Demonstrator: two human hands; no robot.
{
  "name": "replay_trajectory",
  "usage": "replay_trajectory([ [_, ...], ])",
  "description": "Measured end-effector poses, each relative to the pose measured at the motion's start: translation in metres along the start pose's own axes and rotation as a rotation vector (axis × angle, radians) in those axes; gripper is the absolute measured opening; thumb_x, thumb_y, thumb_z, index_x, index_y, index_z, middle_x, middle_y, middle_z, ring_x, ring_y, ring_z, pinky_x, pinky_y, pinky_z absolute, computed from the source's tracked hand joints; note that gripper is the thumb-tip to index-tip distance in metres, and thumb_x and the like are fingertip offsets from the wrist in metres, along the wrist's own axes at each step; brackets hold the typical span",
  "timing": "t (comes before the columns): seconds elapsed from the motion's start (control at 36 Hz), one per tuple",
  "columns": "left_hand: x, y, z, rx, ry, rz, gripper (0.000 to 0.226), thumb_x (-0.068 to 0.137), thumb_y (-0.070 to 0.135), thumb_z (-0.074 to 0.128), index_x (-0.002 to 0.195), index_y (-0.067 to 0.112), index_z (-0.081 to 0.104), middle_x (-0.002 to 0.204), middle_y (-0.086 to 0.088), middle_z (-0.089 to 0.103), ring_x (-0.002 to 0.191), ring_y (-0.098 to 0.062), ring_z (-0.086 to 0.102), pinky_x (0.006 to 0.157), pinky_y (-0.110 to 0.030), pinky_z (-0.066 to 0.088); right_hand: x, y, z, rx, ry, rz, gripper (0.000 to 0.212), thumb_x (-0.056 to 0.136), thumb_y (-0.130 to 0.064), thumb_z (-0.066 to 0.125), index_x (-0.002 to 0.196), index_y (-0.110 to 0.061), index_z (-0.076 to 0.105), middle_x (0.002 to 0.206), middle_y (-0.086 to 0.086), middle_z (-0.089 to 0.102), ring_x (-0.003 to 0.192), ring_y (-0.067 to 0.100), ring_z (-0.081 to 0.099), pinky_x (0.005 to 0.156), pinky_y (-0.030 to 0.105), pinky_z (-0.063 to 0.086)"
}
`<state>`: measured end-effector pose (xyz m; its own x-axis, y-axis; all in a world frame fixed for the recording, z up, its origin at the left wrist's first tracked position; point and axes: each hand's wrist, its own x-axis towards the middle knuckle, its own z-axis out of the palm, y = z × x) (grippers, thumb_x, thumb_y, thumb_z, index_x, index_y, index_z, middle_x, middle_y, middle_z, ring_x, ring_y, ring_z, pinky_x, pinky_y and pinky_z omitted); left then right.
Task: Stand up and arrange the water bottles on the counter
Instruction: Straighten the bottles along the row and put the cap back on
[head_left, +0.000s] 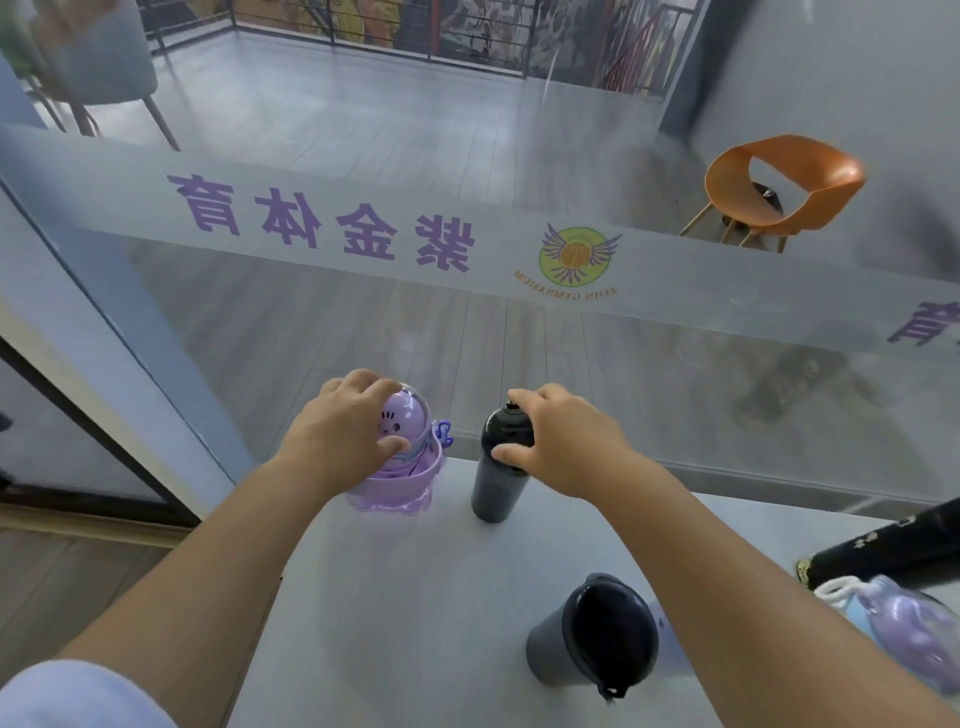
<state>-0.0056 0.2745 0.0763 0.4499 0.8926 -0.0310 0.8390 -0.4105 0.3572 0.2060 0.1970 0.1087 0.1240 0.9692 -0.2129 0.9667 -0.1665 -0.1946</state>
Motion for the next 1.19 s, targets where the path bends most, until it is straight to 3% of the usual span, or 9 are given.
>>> replay_trajectory([
  [0.19,-0.037,0.032,-0.013,0.0,0.018,0.026,0.032,0.082,0.04,0.064,0.111,0.025,0.06,0.115,0.001,0.063,0.098,-0.027,0.061,0.08,-0.033,0.049,-0.042,0.027,-0.02,0.049,0.064,0.01,0.054,0.088,-0.048,0.053,0.136,-0.026,0.041,0.131,0.0,0.053,0.118,0.023,0.051,0.092,0.039,0.045],
  [0.31,-0.064,0.053,0.001,-0.029,0.011,0.062,0.032,0.081,0.043,0.065,0.108,0.027,0.062,0.107,0.004,0.065,0.098,-0.023,0.062,0.092,-0.037,0.044,-0.077,0.052,-0.016,0.058,0.083,0.014,0.051,0.088,-0.048,0.054,0.134,-0.026,0.044,0.128,-0.002,0.057,0.112,0.021,0.055,0.091,0.038,0.048],
  [0.39,-0.079,0.068,0.016,-0.091,-0.007,0.118,0.032,0.08,0.048,0.065,0.106,0.031,0.061,0.097,0.016,0.06,0.093,-0.012,0.061,0.086,-0.031,0.047,-0.104,0.072,-0.01,0.058,0.096,0.025,0.048,0.089,-0.047,0.055,0.132,-0.027,0.047,0.126,-0.005,0.06,0.108,0.017,0.058,0.089,0.033,0.049],
  [0.44,-0.087,0.081,0.026,-0.141,-0.04,0.147,0.035,0.079,0.048,0.066,0.11,0.032,0.06,0.104,0.018,0.059,0.096,-0.008,0.06,0.082,-0.027,0.048,-0.12,0.084,-0.005,0.064,0.122,0.043,0.047,0.089,-0.046,0.056,0.131,-0.027,0.048,0.126,-0.006,0.06,0.109,0.015,0.057,0.086,0.03,0.046],
  [0.61,-0.106,0.125,0.055,-0.25,-0.121,0.201,0.054,0.079,0.052,0.064,0.126,0.032,0.049,0.125,0.013,0.051,0.107,-0.01,0.054,0.09,-0.028,0.046,-0.161,0.121,0.013,0.081,0.171,0.118,0.056,0.083,-0.046,0.063,0.132,-0.025,0.049,0.131,-0.002,0.055,0.118,0.02,0.051,0.095,0.034,0.045],
  [0.75,-0.115,0.153,0.069,-0.238,-0.219,0.2,0.071,0.073,0.057,0.066,0.134,0.036,0.037,0.133,0.011,0.043,0.12,-0.015,0.046,0.099,-0.034,0.042,-0.181,0.141,0.025,0.117,0.043,0.129,0.075,0.078,-0.05,0.067,0.142,-0.03,0.033,0.141,-0.004,0.04,0.128,0.021,0.039,0.103,0.033,0.036],
  [0.86,-0.119,0.166,0.075,-0.21,-0.267,0.177,0.082,0.067,0.059,0.07,0.137,0.037,0.031,0.133,0.008,0.041,0.119,-0.019,0.04,0.101,-0.038,0.042,-0.183,0.145,0.036,0.112,-0.011,0.099,0.078,0.079,-0.047,0.068,0.144,-0.03,0.03,0.142,0.0,0.037,0.127,0.023,0.039,0.104,0.034,0.038],
  [1.0,-0.12,0.177,0.077,-0.126,-0.31,0.162,0.081,0.066,0.051,0.073,0.135,0.035,0.034,0.132,0.005,0.041,0.118,-0.021,0.037,0.1,-0.038,0.042,-0.182,0.145,0.042,0.099,-0.01,0.071,0.071,0.084,-0.038,0.065,0.145,-0.028,0.03,0.139,0.004,0.036,0.125,0.025,0.039,0.102,0.032,0.038],
  [1.19,-0.112,0.185,0.08,-0.089,-0.251,0.135,0.07,0.07,0.041,0.069,0.132,0.028,0.039,0.124,-0.001,0.048,0.111,-0.024,0.041,0.093,-0.033,0.042,-0.176,0.148,0.04,0.07,-0.024,0.069,0.07,0.082,-0.037,0.065,0.143,-0.028,0.032,0.134,0.004,0.038,0.118,0.027,0.042,0.097,0.036,0.043],
])
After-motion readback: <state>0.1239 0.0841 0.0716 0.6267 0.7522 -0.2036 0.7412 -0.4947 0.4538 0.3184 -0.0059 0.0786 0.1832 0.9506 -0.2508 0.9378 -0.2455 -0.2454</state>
